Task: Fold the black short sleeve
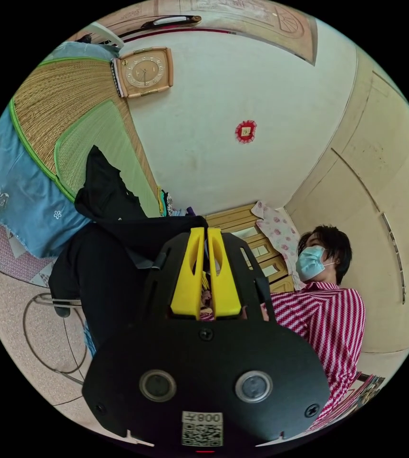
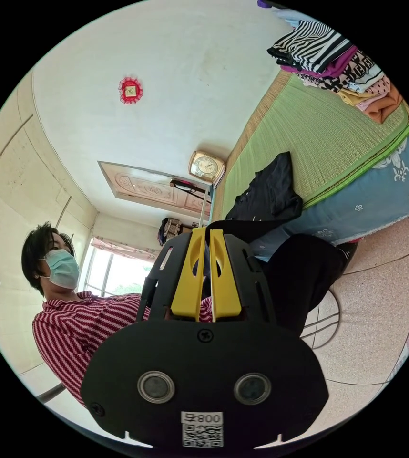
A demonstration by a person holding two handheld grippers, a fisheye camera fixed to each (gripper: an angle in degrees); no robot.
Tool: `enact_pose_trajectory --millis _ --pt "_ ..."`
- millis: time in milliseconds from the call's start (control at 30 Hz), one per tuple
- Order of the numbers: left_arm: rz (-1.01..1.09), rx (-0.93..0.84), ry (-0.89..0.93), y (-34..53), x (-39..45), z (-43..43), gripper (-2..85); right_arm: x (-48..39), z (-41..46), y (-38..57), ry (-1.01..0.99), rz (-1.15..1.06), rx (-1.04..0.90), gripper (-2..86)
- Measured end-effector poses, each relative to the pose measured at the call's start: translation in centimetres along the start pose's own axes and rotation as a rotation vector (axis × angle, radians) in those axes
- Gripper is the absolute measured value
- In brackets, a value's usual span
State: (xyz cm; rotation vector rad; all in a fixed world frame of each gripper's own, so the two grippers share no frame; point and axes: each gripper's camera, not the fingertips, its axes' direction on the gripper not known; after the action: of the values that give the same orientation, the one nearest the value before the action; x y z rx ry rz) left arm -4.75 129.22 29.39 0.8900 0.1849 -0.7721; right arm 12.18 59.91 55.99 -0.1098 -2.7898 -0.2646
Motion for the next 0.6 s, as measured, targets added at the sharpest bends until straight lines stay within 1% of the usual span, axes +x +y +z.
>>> enact_pose_trajectory --millis 600 --pt "0.019 0.0 -0.004 -6.1 4.0 2.2 0.8 1.2 4.1 -1.9 -0.008 -0.004 0.009 1.4"
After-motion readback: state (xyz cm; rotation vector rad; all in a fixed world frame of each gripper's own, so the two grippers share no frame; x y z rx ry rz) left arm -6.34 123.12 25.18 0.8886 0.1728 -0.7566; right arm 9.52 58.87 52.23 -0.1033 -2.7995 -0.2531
